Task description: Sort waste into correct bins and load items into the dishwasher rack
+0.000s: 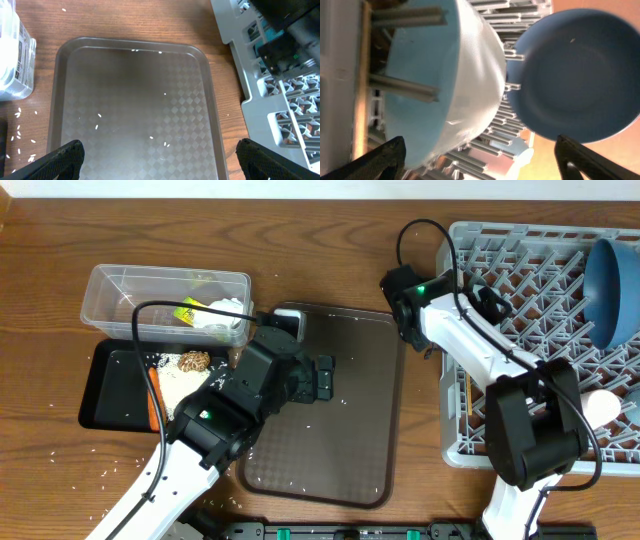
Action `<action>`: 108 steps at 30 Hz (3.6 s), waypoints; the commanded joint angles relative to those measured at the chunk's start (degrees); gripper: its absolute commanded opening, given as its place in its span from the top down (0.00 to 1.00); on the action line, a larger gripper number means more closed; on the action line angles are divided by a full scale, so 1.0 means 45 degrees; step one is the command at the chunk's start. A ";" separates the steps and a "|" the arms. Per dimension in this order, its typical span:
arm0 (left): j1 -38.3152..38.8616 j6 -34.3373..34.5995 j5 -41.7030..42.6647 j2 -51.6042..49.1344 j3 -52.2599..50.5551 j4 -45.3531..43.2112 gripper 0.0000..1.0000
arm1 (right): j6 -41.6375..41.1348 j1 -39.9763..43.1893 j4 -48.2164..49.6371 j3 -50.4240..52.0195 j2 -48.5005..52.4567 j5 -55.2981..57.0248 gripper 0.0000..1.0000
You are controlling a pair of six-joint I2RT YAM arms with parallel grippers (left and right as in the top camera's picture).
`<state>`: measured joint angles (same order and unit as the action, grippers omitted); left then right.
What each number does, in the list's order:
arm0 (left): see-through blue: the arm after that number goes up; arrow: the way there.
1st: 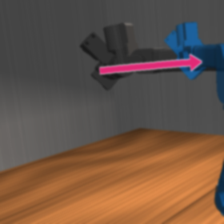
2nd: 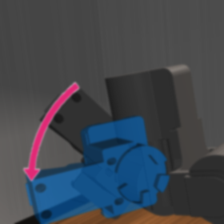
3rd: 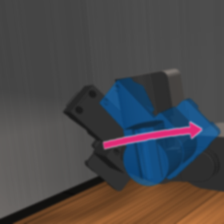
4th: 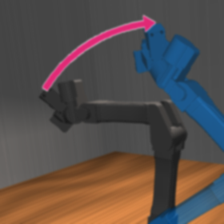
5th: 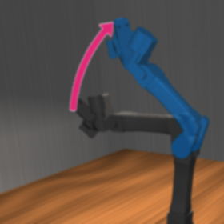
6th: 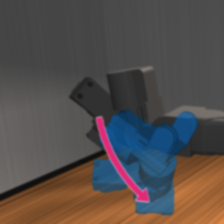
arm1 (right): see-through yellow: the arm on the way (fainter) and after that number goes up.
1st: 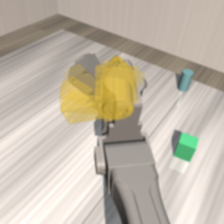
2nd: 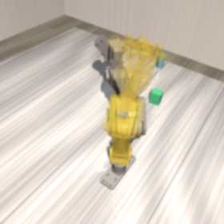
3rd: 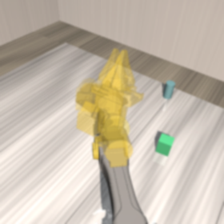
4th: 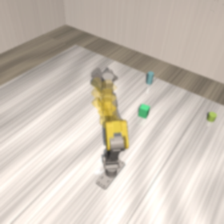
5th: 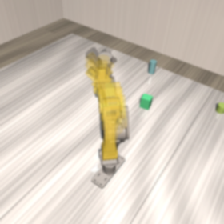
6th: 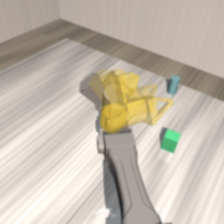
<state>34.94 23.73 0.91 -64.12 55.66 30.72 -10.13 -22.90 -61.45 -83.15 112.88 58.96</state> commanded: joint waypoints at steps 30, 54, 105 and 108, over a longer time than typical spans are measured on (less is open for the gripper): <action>-0.2783 -0.2540 -0.1695 0.6295 0.0102 0.2463 0.02 | -0.0437 -0.0962 -0.1175 -0.2225 -0.9321 -1.4396 0.01; -0.2783 -0.2540 -0.1695 0.6518 0.0102 0.2890 0.02 | 0.3599 -0.0719 -0.1880 -0.1991 -1.1594 -1.1346 0.01; -0.2783 -0.2540 -0.1695 0.6518 0.0102 0.2890 0.02 | 0.3405 0.2788 1.2949 1.8408 -2.5014 -1.5548 0.01; -0.2783 -0.2540 -0.1695 0.6518 0.0102 0.2890 0.02 | 0.3405 0.2788 1.2949 1.8408 -2.5014 -1.5548 0.01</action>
<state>22.63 13.21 -6.39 -34.79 55.66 43.59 6.07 -10.90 -3.16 -0.51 0.69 -10.72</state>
